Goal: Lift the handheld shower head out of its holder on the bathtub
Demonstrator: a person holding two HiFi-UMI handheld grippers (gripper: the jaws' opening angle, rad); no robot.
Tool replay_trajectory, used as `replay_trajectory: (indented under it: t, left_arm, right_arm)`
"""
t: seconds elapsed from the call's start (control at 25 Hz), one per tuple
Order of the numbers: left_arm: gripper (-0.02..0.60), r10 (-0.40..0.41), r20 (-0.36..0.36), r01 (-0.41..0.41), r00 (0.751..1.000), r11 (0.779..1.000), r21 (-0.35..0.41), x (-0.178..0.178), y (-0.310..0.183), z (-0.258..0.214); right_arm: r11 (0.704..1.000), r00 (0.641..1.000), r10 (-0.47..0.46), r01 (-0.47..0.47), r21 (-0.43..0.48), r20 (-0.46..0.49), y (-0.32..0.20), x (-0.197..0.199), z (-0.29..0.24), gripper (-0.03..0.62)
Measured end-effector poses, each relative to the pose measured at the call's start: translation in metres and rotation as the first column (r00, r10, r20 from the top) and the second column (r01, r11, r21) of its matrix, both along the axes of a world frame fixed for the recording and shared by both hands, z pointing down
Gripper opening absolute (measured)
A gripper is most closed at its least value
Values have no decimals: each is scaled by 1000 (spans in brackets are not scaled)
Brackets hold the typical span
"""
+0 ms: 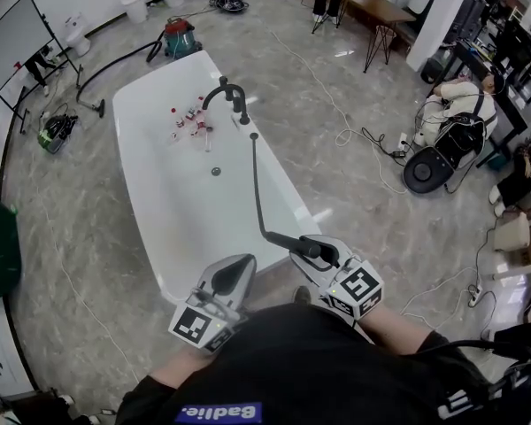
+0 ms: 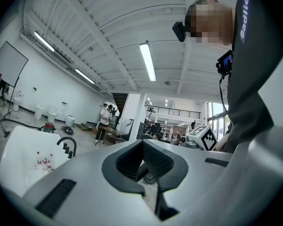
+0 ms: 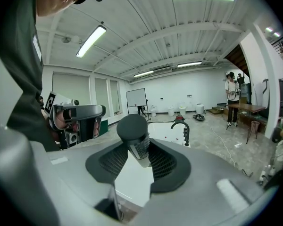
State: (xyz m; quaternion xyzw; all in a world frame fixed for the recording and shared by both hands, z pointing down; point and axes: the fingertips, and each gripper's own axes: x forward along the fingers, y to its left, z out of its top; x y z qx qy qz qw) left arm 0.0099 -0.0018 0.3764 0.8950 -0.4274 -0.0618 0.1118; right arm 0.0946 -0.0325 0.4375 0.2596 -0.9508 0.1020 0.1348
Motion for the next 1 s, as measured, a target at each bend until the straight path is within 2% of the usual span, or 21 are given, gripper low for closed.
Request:
replay_trajectory:
  t: [0.36, 0.56, 0.8, 1.0]
  left_arm:
    - [5, -6, -5, 6, 1000, 1000, 16, -9, -8, -6]
    - [5, 27, 7, -27, 1000, 1000, 2, -10, -9, -5]
    - [5, 11, 1, -11, 1000, 1000, 6, -10, -14, -8]
    - [5, 39, 21, -39, 999, 999, 13, -6, -16, -10]
  right_arm:
    - [1000, 1000, 5, -5, -14, -1, -5, -7, -1, 132]
    - [1000, 1000, 4, -4, -14, -2, -8, -12, -3, 132]
    - [1000, 1000, -1, 1, -17, -1, -9, -11, -2, 132]
    - [1000, 1000, 0, 0, -15, -3, -14, -10, -5, 132]
